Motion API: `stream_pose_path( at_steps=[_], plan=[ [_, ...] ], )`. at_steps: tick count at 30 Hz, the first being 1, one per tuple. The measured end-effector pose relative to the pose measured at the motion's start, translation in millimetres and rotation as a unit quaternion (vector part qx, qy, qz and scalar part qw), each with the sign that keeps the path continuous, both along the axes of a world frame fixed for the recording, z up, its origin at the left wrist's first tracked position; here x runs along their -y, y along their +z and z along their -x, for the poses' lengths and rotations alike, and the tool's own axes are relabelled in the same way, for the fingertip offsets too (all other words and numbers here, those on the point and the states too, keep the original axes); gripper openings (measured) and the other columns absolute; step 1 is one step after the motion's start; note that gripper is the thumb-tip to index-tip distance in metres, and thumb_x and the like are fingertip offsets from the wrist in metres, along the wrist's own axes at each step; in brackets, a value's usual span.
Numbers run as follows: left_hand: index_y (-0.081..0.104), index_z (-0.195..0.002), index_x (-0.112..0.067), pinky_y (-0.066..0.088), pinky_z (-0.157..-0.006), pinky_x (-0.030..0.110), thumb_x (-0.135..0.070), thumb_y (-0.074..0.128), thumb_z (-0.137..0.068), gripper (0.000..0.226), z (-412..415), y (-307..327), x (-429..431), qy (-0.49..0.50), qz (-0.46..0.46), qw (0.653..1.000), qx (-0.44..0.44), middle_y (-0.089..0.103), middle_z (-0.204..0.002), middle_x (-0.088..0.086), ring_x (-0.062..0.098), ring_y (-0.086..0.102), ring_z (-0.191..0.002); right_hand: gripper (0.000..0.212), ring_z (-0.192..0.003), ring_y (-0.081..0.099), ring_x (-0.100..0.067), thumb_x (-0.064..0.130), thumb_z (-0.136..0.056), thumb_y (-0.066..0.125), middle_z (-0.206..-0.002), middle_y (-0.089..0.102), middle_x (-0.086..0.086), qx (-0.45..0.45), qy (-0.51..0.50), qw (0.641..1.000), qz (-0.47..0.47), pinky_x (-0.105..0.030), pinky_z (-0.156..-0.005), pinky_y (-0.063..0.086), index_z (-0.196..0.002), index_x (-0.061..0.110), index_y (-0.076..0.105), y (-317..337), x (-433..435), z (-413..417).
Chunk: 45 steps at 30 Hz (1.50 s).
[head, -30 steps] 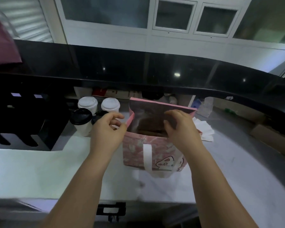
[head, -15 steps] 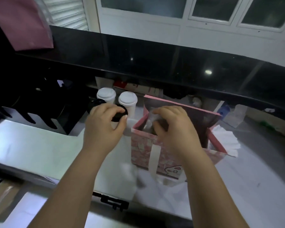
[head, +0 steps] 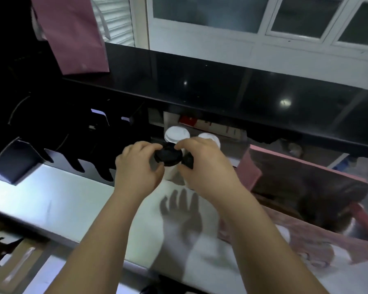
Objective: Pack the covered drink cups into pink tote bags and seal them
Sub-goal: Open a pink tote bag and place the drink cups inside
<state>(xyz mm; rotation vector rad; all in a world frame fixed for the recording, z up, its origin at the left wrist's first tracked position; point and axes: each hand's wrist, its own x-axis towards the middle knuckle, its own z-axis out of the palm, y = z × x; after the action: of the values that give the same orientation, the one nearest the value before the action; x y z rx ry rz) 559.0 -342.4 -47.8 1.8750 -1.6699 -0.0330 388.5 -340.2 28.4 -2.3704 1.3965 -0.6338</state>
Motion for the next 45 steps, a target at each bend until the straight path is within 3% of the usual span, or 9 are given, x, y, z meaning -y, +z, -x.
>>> stream_pose_path(
  at_steps=[7,10,16,22,27,33,39,43,45],
  plan=[
    [0.06,-0.127,-0.03,0.037,-0.094,0.041,-0.033,0.067,-0.081,0.046,-61.9,-23.9,40.9,-0.036,-0.049,0.998,-0.009,0.057,-0.128,-0.005,0.027,0.045,-0.121,0.054,-0.12,0.039,-0.029,0.026,-0.083,0.064,-0.131,0.05,-0.004,-0.153,-0.079,0.981,-0.093,-0.042,-0.101,0.037,-0.133,0.025,0.046,-52.4,59.7,-63.8],
    [0.058,-0.129,-0.031,0.036,-0.095,0.041,-0.035,0.065,-0.081,0.048,-77.7,-31.2,55.7,-0.067,-0.069,0.995,-0.015,0.056,-0.13,-0.006,0.025,0.042,-0.123,0.073,-0.139,0.02,-0.037,0.041,-0.081,0.065,-0.147,0.033,-0.01,-0.244,-0.111,0.954,-0.138,-0.053,-0.112,0.023,-0.143,0.025,0.029,-78.3,79.4,-79.2],
    [0.057,-0.129,-0.033,0.034,-0.095,0.041,-0.034,0.065,-0.081,0.049,-95.1,-42.8,77.6,-0.095,-0.08,0.992,-0.005,0.056,-0.131,-0.008,0.023,0.037,-0.122,0.089,-0.143,0.007,-0.04,0.055,-0.083,0.06,-0.158,0.014,-0.016,-0.283,-0.18,0.937,-0.099,-0.06,-0.113,0.008,-0.151,0.03,0.008,-117.4,98.6,-109.5],
    [0.063,-0.122,-0.029,0.029,-0.09,0.039,-0.028,0.066,-0.077,0.045,-98.2,-43.5,85.3,-0.112,-0.055,0.992,-0.009,0.062,-0.123,-0.006,0.026,0.041,-0.115,0.077,-0.124,0.034,-0.032,0.049,-0.073,0.067,-0.132,0.039,-0.008,-0.23,-0.191,0.952,-0.061,-0.053,-0.108,0.023,-0.138,0.032,0.029,-119.6,97.7,-115.1],
    [0.067,-0.116,-0.025,0.029,-0.084,0.038,-0.023,0.069,-0.072,0.044,-93.9,-33.0,80.9,-0.123,-0.028,0.992,0.003,0.063,-0.116,-0.003,0.03,0.044,-0.11,0.07,-0.114,0.041,-0.029,0.034,-0.069,0.077,-0.119,0.04,-0.004,-0.043,-0.199,0.972,-0.116,-0.038,-0.092,0.039,-0.13,0.029,0.043,-83.8,100.6,-101.2],
    [0.057,-0.125,-0.032,0.03,-0.096,0.04,-0.029,0.062,-0.079,0.046,-78.0,-23.4,74.2,-0.176,-0.068,0.982,0.023,0.056,-0.124,-0.007,0.024,0.039,-0.12,0.078,-0.119,0.04,-0.024,0.026,-0.068,0.08,-0.126,0.036,0.0,-0.002,-0.217,0.968,-0.122,-0.03,-0.089,0.036,-0.135,0.031,0.04,-54.1,93.2,-81.6],
    [0.054,-0.132,-0.026,0.04,-0.098,0.04,-0.03,0.062,-0.083,0.05,-68.0,-12.1,75.9,-0.205,-0.081,0.975,0.003,0.054,-0.13,-0.003,0.025,0.047,-0.121,0.074,-0.123,0.041,-0.013,0.025,-0.07,0.081,-0.133,0.034,0.012,0.11,-0.243,0.964,-0.008,-0.021,-0.091,0.034,-0.128,0.042,0.04,-32.6,59.0,-63.1],
    [0.061,-0.128,-0.021,0.045,-0.096,0.04,-0.024,0.067,-0.081,0.047,-45.3,7.8,80.9,-0.223,-0.028,0.972,-0.067,0.059,-0.129,0.001,0.026,0.054,-0.116,0.076,-0.116,0.037,0.013,0.027,-0.068,0.08,-0.134,0.036,0.013,0.156,-0.248,0.949,0.112,0.004,-0.091,0.028,-0.131,0.042,0.042,-1.0,19.0,-33.2],
    [0.063,-0.125,-0.022,0.043,-0.096,0.04,-0.023,0.067,-0.081,0.045,-23.1,19.4,82.2,-0.249,-0.006,0.966,-0.072,0.06,-0.128,0.0,0.025,0.053,-0.118,0.075,-0.117,0.04,0.006,0.024,-0.068,0.081,-0.135,0.037,0.011,0.151,-0.275,0.937,0.152,0.004,-0.093,0.027,-0.131,0.04,0.044,15.1,0.0,-11.1]
  ],
)
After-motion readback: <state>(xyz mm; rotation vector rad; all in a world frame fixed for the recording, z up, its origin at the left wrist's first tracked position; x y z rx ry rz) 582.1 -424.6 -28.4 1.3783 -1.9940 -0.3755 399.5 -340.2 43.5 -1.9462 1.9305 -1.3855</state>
